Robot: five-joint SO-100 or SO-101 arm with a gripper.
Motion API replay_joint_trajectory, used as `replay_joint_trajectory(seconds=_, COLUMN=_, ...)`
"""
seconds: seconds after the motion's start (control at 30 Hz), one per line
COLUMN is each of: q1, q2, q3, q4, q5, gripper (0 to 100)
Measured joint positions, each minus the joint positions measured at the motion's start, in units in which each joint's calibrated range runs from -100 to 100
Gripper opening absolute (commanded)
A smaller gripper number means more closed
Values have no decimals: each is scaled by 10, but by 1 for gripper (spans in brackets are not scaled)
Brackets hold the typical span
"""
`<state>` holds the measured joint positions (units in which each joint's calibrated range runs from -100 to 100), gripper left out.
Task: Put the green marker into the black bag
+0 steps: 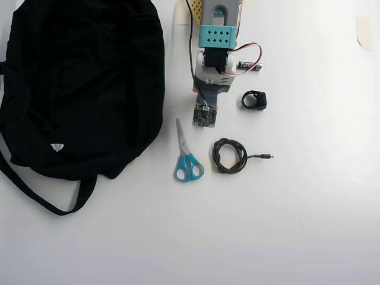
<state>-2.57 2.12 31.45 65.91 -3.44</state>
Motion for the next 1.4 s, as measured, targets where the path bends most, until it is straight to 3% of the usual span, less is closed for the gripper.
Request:
replay_joint_trajectory(seconds=0.47, q1=0, q2=1, q3=-151, q4=162, q5=1, gripper=2)
replay_joint_trajectory(seconds=1.07, q1=-9, q2=-123, q3=-246, q4=277, q5=2, gripper=2)
replay_joint_trajectory(seconds=1.4, q1=79, q2=-130, q3=-336, q4=328, q5=1, gripper=2)
